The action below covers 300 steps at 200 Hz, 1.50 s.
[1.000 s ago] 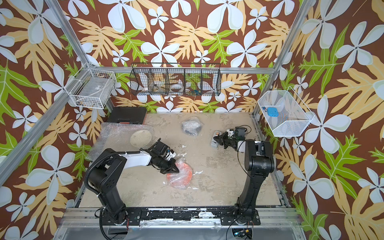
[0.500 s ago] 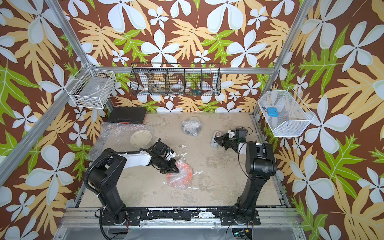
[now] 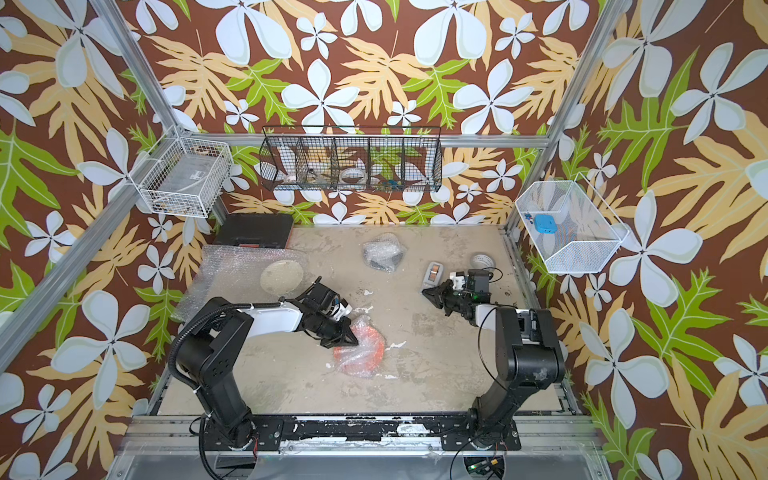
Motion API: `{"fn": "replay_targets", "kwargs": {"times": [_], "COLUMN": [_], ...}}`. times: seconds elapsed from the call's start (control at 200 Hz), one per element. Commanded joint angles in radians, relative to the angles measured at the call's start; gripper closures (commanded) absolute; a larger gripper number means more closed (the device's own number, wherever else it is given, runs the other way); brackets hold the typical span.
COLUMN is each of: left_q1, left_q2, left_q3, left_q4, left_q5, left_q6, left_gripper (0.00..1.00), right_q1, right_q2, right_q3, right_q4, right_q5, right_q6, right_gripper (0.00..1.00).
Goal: Wrap dinner plates in bubble wrap
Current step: Pull the tape from the tape cutter.
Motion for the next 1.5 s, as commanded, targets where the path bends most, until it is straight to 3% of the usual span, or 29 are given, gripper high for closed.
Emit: {"fn": "replay_targets", "kwargs": {"times": [0.0,0.33,0.641,0.751,0.916,1.101,1.256,1.336,1.496], "left_q1": [-0.001,-0.001,-0.001,-0.001,-0.001,-0.001,-0.001,-0.001,0.000], "left_q2": [0.004,-0.001,0.007,0.007,0.009,0.016,0.026,0.030,0.022], "left_q3": [-0.013,-0.022,-0.017,-0.018,-0.013,-0.004,0.011,0.016,0.015], "left_q4": [-0.068,-0.062,-0.064,-0.062,-0.064,-0.067,-0.078,-0.079,-0.088], "left_q5": [-0.104,-0.101,-0.101,-0.101,-0.101,-0.099,-0.097,-0.096,-0.100], "left_q6": [0.003,0.001,0.005,0.005,0.005,0.009,0.019,0.023,0.028], "left_gripper": [0.95,0.95,0.95,0.95,0.95,0.95,0.95,0.95,0.95], "right_q1": [0.030,0.105,0.120,0.134,0.166,0.063,-0.089,-0.097,-0.096], "right_q2": [-0.054,-0.218,-0.053,-0.043,-0.178,-0.265,-0.144,-0.063,0.105], "right_q3": [-0.054,-0.248,-0.286,-0.311,-0.360,-0.163,-0.038,0.024,0.079], "right_q4": [-0.007,-0.033,0.010,-0.010,-0.068,-0.354,-0.224,-0.150,0.032], "right_q5": [-0.026,-0.019,-0.029,-0.034,-0.049,0.054,0.052,0.073,-0.007], "right_q6": [-0.001,0.001,-0.054,-0.056,-0.028,-0.311,-0.376,-0.395,-0.360], "right_gripper": [1.00,1.00,1.00,0.78,0.68,0.62,0.55,0.54,0.55]}}
